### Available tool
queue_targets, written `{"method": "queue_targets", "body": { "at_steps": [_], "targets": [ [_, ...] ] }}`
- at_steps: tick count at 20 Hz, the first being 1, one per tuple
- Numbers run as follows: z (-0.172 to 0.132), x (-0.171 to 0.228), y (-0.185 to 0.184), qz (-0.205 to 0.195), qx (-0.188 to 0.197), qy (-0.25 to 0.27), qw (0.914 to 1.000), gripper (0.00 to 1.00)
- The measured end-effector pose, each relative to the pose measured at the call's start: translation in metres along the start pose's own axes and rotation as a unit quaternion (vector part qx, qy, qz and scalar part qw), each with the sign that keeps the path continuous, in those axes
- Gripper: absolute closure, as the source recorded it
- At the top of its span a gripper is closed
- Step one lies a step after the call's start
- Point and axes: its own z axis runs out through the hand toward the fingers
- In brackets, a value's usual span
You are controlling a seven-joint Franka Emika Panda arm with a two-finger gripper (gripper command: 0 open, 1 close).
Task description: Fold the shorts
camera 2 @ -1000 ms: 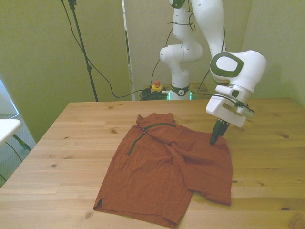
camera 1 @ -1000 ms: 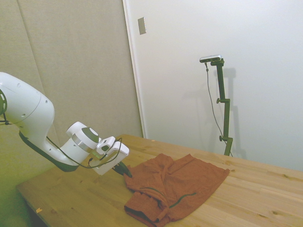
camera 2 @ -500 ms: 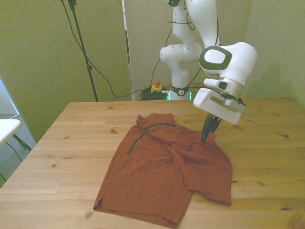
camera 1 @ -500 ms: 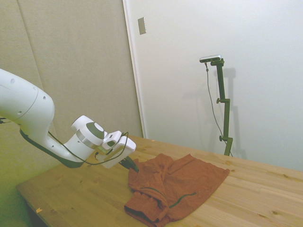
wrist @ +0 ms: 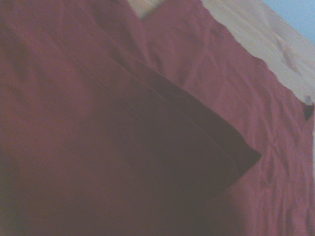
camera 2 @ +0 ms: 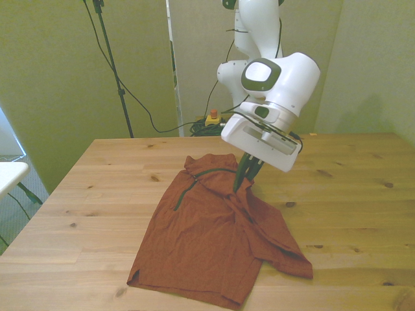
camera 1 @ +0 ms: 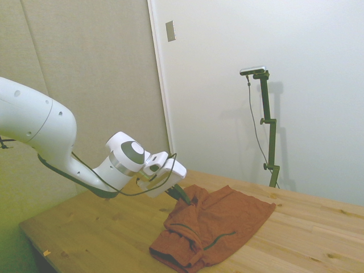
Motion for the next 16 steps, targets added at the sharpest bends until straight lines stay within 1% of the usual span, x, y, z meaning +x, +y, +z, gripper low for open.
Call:
{"method": "queue_targets", "body": {
  "at_steps": [5, 11, 16],
  "targets": [
    [0.014, 0.026, 0.012, 0.015, -0.007, -0.003, 0.9999, 1.0],
    [0.017, 0.052, 0.028, 0.03, -0.009, -0.005, 0.9995, 1.0],
    [0.028, 0.075, 0.044, 0.042, -0.014, -0.007, 0.999, 1.0]
  ]
}}
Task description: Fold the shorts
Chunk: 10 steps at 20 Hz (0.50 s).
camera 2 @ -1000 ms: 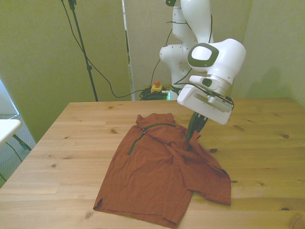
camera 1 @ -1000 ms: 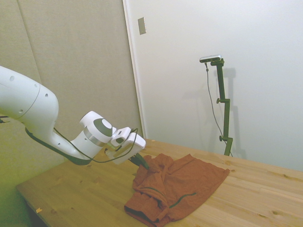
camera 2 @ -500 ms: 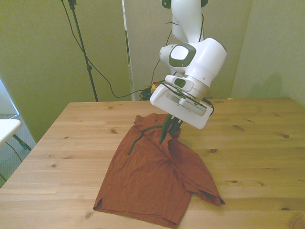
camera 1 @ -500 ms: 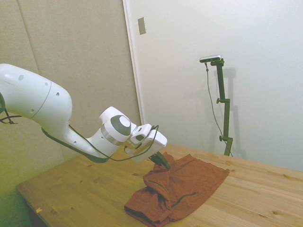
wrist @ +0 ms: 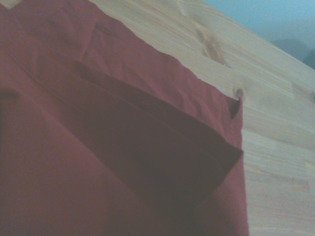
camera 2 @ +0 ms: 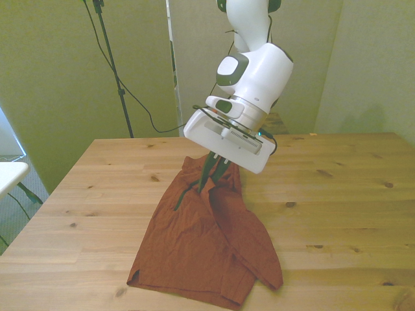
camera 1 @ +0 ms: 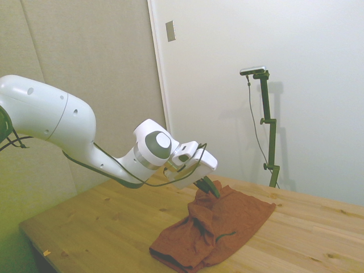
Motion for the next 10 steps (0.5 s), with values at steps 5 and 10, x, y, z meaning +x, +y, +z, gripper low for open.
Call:
{"method": "queue_targets", "body": {
  "at_steps": [5, 10],
  "targets": [
    [0.01, 0.026, 0.002, 0.005, 0.002, -0.001, 1.0, 1.0],
    [0.025, 0.048, 0.003, 0.016, 0.002, -0.003, 0.9999, 1.0]
  ]
}}
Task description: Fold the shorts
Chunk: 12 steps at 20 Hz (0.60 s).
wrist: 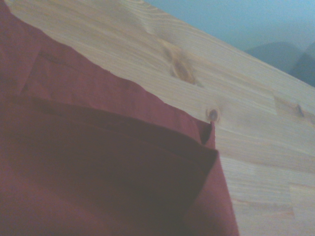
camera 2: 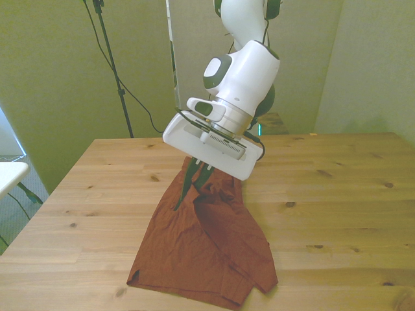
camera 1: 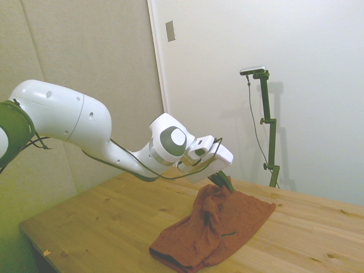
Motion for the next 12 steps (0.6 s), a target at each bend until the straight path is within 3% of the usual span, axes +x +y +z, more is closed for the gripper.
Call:
{"method": "queue_targets", "body": {
  "at_steps": [12],
  "targets": [
    [0.001, 0.059, 0.046, 0.036, -0.024, 0.008, 0.999, 1.0]
  ]
}}
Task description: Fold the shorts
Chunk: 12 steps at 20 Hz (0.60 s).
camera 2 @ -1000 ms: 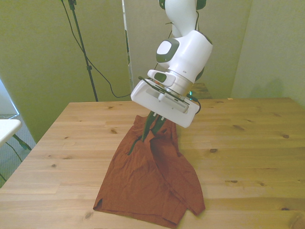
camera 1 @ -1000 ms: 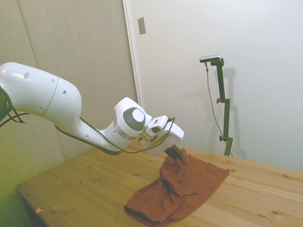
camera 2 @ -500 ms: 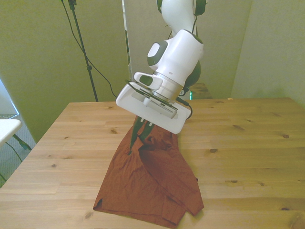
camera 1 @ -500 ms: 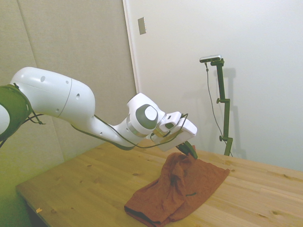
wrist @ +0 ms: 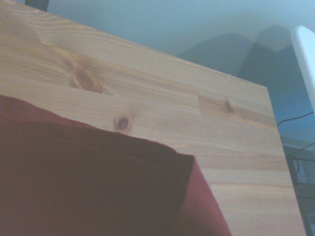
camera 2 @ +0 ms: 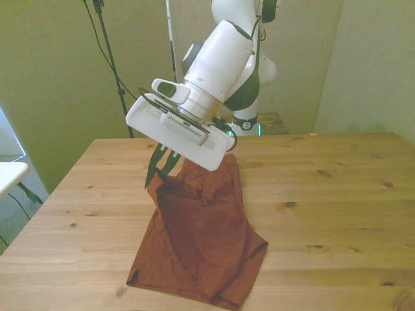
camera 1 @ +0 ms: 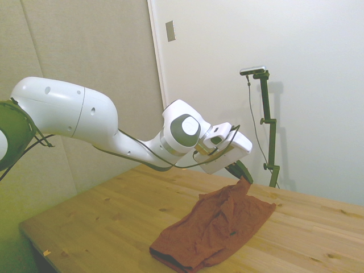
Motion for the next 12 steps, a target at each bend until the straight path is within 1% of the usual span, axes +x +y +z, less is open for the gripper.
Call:
{"method": "queue_targets", "body": {
  "at_steps": [1, 2, 6, 12],
  "targets": [
    [0.002, 0.003, 0.002, 0.002, 0.0, -0.002, 1.0, 1.0],
    [0.004, 0.006, 0.003, 0.003, -0.001, -0.004, 1.0, 0.0],
    [0.017, 0.01, 0.006, 0.012, -0.005, -0.011, 0.9999, 0.0],
    [0.028, 0.016, 0.016, 0.013, -0.015, -0.012, 0.9997, 0.0]
  ]
}}
